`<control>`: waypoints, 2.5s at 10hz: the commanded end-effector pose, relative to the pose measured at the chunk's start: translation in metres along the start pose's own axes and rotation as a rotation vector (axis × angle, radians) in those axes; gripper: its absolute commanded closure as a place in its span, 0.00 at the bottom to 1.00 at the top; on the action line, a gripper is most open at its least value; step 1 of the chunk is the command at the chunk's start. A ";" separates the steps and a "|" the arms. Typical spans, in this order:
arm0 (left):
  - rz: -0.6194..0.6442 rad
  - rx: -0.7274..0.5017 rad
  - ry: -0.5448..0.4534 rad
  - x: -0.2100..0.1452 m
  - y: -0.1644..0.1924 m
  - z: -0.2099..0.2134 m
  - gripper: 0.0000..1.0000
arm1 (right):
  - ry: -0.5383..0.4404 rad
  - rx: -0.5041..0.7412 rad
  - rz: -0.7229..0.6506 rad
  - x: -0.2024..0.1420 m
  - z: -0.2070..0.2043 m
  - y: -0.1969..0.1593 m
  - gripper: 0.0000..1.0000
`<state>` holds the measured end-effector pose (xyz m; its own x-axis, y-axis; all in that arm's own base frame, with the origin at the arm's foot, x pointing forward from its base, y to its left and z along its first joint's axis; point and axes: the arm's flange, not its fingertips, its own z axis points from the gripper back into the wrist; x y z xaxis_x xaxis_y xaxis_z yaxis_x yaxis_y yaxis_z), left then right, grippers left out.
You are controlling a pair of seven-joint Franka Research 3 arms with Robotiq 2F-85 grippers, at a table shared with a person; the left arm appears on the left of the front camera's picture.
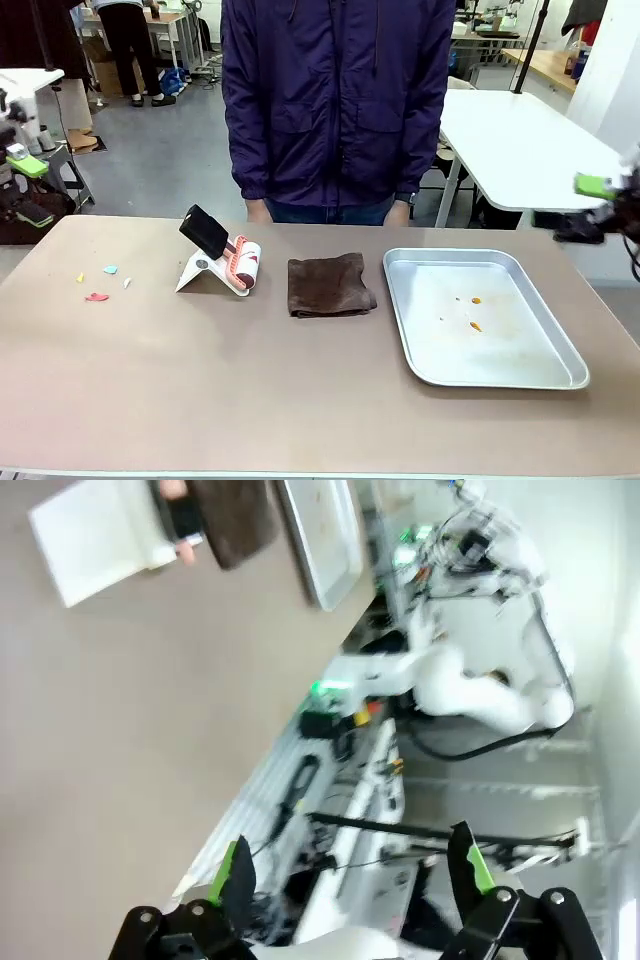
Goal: Clean the surface of the table.
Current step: Hold the Lint Roller with your left hand and the towel with your right hand.
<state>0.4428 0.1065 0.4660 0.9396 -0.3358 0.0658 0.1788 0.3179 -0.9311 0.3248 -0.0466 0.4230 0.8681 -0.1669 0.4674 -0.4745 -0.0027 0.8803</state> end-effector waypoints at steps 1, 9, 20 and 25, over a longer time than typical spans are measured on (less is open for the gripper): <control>0.118 -0.094 -0.148 0.010 -0.018 -0.010 0.00 | -0.052 -0.052 -0.065 -0.133 0.024 -0.012 0.00; 0.366 -0.144 -0.243 -0.021 0.032 -0.013 0.00 | -0.088 -0.095 -0.178 -0.087 0.118 -0.061 0.00; 0.243 0.048 -0.187 0.030 -0.027 -0.012 0.00 | 0.213 -0.491 -0.096 0.007 0.012 0.008 0.00; 0.092 0.303 -0.096 0.084 -0.095 -0.065 0.00 | 0.496 -0.658 -0.172 0.152 -0.150 0.024 0.00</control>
<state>0.4886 -0.0024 0.5361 0.9749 -0.2214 0.0238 0.1431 0.5407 -0.8290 0.4324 0.0755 0.5271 0.9472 0.2191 0.2342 -0.3179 0.5442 0.7764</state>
